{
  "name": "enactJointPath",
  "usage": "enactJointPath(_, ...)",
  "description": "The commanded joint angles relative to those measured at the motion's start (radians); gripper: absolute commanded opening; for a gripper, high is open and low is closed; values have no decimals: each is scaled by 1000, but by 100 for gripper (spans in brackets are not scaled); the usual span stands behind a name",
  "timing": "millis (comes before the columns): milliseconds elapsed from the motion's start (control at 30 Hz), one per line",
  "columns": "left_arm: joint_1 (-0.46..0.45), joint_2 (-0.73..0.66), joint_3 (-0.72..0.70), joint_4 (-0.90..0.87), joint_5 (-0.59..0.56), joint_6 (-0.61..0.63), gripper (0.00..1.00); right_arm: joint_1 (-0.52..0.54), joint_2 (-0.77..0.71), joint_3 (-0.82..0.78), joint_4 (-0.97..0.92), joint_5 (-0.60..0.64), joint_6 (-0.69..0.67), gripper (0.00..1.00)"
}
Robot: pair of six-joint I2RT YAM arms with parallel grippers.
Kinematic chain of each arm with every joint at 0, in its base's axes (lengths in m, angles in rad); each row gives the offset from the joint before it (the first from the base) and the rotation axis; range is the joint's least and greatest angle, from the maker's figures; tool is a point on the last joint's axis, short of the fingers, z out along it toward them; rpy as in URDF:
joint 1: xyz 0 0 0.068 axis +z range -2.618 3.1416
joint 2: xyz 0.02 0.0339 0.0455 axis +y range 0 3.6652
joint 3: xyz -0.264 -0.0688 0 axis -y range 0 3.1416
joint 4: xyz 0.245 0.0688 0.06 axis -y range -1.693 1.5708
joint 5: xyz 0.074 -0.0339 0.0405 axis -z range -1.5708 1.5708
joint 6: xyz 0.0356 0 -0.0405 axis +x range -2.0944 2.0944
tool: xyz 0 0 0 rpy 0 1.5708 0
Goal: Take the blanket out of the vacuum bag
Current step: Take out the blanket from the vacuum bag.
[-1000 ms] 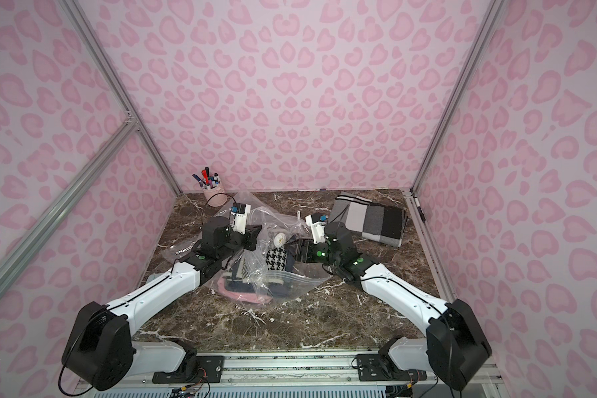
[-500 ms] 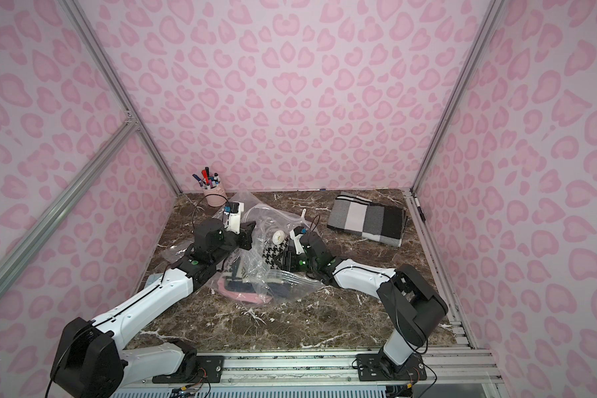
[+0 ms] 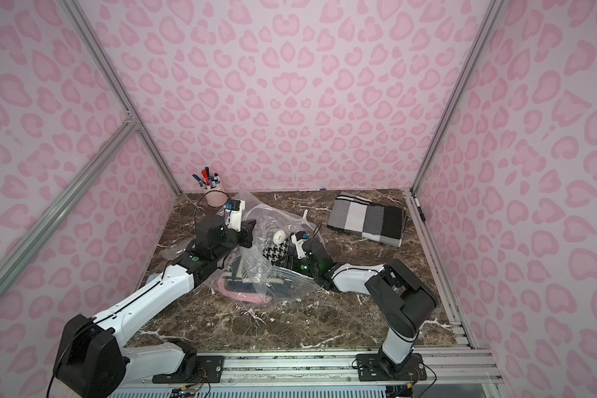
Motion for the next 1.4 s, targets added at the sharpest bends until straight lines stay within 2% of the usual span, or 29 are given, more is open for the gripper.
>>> enactJointPath(0, 1, 4, 0, 6, 1, 10, 4, -8, 24, -4, 75, -35, -7, 69)
enactJointPath(167, 2, 11, 8, -3, 1, 13, 4, -22, 48, -26, 174, -88, 19, 69)
enactJointPath(1000, 2, 38, 1, 3, 13, 5, 4, -21, 161, 77, 249, -179, 26, 67)
enactJointPath(1167, 1, 43, -1, 3, 16, 4, 4, -18, 207, 112, 245, -197, 29, 57)
enactJointPath(1367, 2, 47, -2, 4, 15, 7, 4, -15, 213, 128, 248, -214, 22, 21)
